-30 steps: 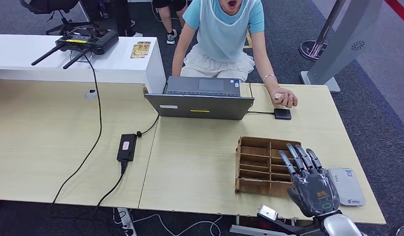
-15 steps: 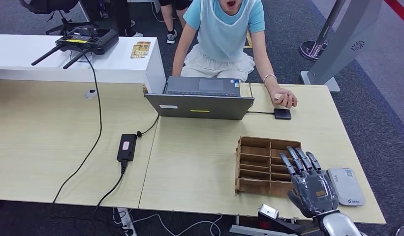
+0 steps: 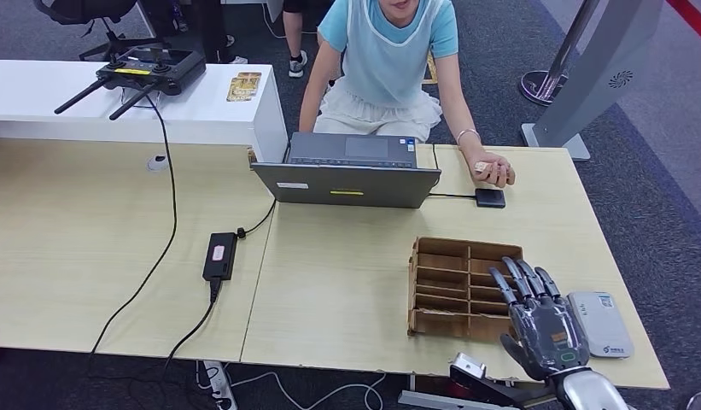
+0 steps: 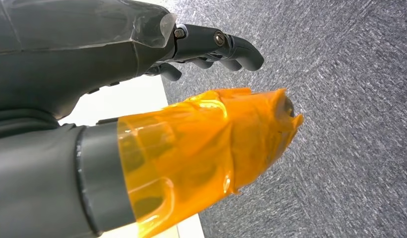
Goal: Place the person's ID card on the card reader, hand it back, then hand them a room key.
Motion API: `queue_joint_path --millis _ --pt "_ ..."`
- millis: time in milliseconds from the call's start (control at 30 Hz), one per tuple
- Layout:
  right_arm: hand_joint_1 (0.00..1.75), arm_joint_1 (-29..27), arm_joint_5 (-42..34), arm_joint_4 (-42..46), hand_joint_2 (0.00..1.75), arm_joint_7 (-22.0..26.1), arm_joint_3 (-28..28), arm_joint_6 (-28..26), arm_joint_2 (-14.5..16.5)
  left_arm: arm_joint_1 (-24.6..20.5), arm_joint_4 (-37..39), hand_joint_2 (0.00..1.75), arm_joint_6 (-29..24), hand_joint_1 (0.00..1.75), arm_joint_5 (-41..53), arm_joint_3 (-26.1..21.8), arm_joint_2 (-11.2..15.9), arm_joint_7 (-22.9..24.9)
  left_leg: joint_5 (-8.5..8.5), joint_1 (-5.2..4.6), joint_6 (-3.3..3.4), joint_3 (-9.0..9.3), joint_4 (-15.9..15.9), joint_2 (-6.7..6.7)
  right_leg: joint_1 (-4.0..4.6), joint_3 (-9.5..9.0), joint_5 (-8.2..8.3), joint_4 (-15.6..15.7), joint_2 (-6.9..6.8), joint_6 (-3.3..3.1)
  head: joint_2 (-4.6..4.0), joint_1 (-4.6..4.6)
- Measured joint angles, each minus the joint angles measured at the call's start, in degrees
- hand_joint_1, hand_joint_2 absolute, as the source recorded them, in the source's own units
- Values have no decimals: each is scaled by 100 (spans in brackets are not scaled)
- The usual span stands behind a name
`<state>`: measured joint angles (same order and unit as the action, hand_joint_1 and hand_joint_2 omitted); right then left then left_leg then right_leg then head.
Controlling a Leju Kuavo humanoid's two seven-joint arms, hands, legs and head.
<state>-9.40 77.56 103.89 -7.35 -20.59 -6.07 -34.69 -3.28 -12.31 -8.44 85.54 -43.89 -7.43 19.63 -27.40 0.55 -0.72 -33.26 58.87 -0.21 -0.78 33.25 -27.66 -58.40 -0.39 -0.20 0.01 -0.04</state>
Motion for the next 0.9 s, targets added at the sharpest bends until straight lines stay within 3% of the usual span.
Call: queue_joint_path --millis 200,433,900 --pt "13 -12 -82 2 175 -1 33 8 0 0 0 0 -5 0 10 0 0 0 0 0 0 0 0 0 0 0 0 0 0 0 0 0" --pt "34 -27 -152 40 175 2 37 16 0 0 0 0 -12 0 29 0 0 0 0 0 0 0 0 0 0 0 0 0 0 0 0 0" --pt "33 -34 -196 49 175 10 37 14 -2 0 0 0 -27 0 37 0 0 0 0 0 0 0 0 0 0 0 0 0 0 0 1 0"
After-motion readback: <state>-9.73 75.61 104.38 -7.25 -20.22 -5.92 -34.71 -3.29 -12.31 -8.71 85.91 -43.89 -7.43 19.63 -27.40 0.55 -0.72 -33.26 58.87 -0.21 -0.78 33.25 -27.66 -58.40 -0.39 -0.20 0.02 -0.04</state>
